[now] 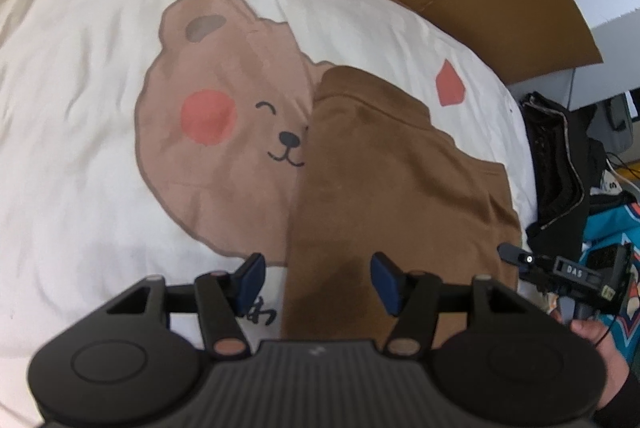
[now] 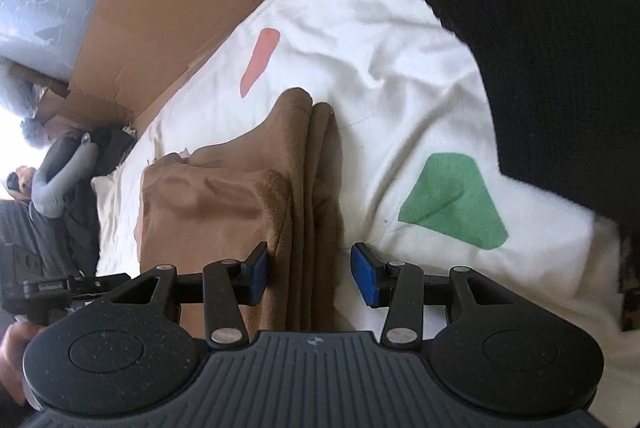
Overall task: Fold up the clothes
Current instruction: 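Close both tools on the folded brown shirt's edge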
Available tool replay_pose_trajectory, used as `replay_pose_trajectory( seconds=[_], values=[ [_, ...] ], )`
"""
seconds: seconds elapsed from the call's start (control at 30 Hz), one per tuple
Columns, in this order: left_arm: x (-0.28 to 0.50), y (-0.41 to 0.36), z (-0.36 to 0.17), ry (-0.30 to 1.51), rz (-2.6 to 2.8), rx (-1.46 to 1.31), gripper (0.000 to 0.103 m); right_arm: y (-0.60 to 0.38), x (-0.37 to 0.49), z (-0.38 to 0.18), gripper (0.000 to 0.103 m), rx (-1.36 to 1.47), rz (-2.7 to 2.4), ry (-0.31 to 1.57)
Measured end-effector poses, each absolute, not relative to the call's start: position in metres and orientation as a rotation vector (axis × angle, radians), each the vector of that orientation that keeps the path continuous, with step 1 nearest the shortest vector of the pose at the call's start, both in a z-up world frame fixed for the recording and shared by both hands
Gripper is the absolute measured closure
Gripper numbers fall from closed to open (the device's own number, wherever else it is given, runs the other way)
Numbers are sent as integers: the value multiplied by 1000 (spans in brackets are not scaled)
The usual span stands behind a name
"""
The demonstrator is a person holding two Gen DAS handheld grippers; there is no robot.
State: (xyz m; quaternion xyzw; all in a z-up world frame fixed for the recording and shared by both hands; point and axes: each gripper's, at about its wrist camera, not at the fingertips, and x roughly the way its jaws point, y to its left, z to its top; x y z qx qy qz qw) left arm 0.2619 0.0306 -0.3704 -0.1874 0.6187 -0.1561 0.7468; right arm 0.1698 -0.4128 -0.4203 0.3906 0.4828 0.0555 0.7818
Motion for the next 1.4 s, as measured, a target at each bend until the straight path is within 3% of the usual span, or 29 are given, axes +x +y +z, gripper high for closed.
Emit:
replay_pose_trajectory(
  seconds=[0.17, 0.2, 0.3, 0.87, 1.13, 1.23, 1.3, 1.4],
  values=[
    [261, 29, -373, 1361, -344, -414, 41, -420, 172, -434, 54, 971, 144, 1008],
    [260, 28, -374, 1363, -345, -415, 41, -422, 173, -435, 65, 989, 146, 1006],
    [260, 29, -375, 1367, -343, -416, 41, -426, 172, -432, 74, 1004, 162, 999],
    [272, 40, -381, 1309, -369, -495, 41, -426, 187, -449, 72, 1055, 217, 1007],
    [286, 40, -395, 1283, -401, -552, 41, -424, 188, -446, 77, 1040, 218, 1009],
    [293, 36, -401, 1272, -460, -556, 44, -424, 188, -447, 77, 1044, 215, 1009],
    [297, 39, -407, 1270, -464, -590, 64, -424, 188, -447, 77, 1044, 215, 1008],
    [301, 41, -412, 1273, -471, -598, 78, -424, 187, -447, 77, 1044, 214, 1008]
  ],
)
